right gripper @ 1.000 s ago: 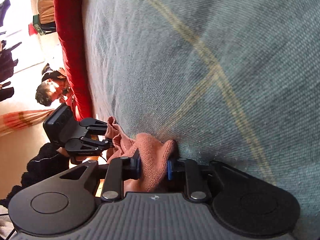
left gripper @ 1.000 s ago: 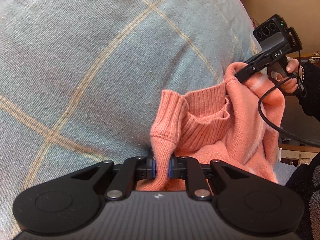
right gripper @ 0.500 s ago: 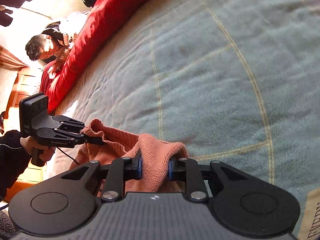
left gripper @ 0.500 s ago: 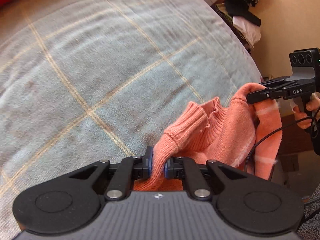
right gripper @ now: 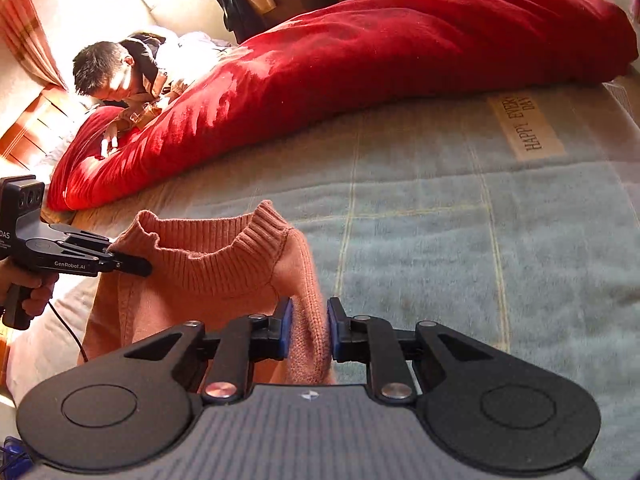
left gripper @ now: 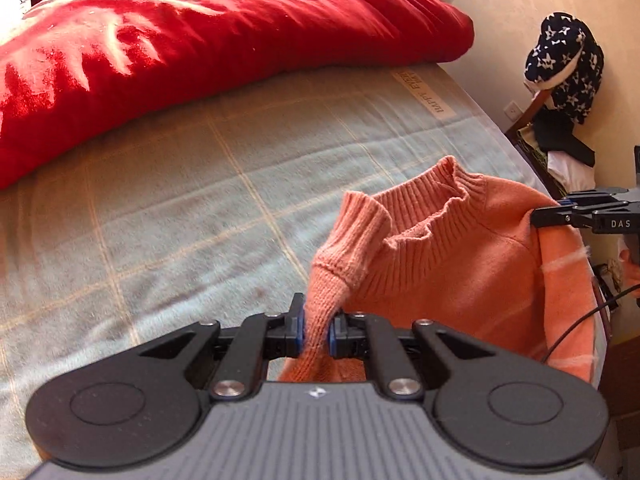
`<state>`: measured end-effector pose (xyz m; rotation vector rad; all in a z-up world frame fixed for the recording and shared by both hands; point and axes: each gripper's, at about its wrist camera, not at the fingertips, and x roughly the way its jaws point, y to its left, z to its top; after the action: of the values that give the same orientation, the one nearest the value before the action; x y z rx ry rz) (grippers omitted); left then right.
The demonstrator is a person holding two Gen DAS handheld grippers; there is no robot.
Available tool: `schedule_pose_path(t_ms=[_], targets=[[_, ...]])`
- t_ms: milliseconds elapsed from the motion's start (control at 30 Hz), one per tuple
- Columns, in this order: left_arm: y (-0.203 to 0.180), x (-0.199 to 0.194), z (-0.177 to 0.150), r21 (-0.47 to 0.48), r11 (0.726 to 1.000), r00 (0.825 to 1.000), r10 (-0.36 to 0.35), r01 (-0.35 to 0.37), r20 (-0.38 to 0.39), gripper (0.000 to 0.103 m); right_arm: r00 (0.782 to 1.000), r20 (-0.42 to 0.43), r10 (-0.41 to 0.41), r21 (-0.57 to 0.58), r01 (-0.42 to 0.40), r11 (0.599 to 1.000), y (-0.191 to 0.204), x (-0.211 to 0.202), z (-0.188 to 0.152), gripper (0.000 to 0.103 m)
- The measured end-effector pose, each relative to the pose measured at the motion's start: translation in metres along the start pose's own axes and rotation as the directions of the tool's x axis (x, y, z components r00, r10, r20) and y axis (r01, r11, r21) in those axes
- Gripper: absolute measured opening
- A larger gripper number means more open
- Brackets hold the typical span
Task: Fold clothes
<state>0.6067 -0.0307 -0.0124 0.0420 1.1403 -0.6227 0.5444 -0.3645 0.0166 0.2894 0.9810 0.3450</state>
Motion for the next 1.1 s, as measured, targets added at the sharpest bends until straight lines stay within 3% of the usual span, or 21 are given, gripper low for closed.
schedule_pose_path(t_ms=[33, 67, 100, 267, 367, 500, 600, 800, 1100], targets=[[0.005, 0.005, 0.003, 0.003, 1.000, 1.000, 0.011, -0.011, 0.002, 0.009, 1.000, 0.001, -0.018, -0.008, 0.018, 1.000, -0.001, 0.007, 0.005, 0.018], [0.011, 0.008, 0.005, -0.005, 1.000, 1.000, 0.017, -0.017, -0.001, 0.009, 1.000, 0.006, -0.026, -0.008, 0.026, 1.000, -0.003, 0.013, 0.012, 0.009], [0.017, 0.011, 0.007, -0.013, 1.000, 1.000, 0.023, -0.023, -0.003, 0.009, 0.999, 0.013, -0.029, -0.005, 0.029, 1.000, -0.006, 0.020, 0.018, 0.006], [0.037, 0.035, -0.001, -0.060, 0.997, 0.999, 0.036, -0.038, -0.038, 0.015, 0.997, -0.039, -0.061, 0.013, 0.062, 0.998, -0.017, 0.058, 0.027, 0.007], [0.044, 0.042, -0.012, -0.094, 0.995, 0.998, 0.029, -0.034, -0.057, 0.018, 0.995, -0.074, -0.060, 0.038, 0.063, 0.997, -0.018, 0.064, 0.010, 0.019], [0.043, 0.031, -0.025, -0.107, 0.993, 0.998, 0.043, -0.048, -0.043, 0.028, 0.996, -0.052, -0.077, 0.074, 0.081, 0.994, -0.015, 0.038, -0.015, 0.039], [0.040, 0.014, -0.037, -0.109, 0.992, 0.997, 0.062, -0.066, -0.038, 0.033, 0.996, -0.031, -0.079, 0.092, 0.082, 0.992, -0.010, 0.014, -0.031, 0.047], [0.021, -0.030, -0.080, -0.139, 0.987, 0.997, 0.078, -0.078, -0.003, 0.046, 0.996, -0.068, -0.060, 0.089, 0.066, 0.994, 0.013, -0.014, -0.070, 0.053], [-0.022, -0.073, -0.147, -0.174, 0.976, 0.991, 0.131, -0.135, -0.036, 0.058, 0.988, -0.146, -0.050, 0.057, 0.059, 0.997, 0.062, -0.026, -0.124, 0.061]])
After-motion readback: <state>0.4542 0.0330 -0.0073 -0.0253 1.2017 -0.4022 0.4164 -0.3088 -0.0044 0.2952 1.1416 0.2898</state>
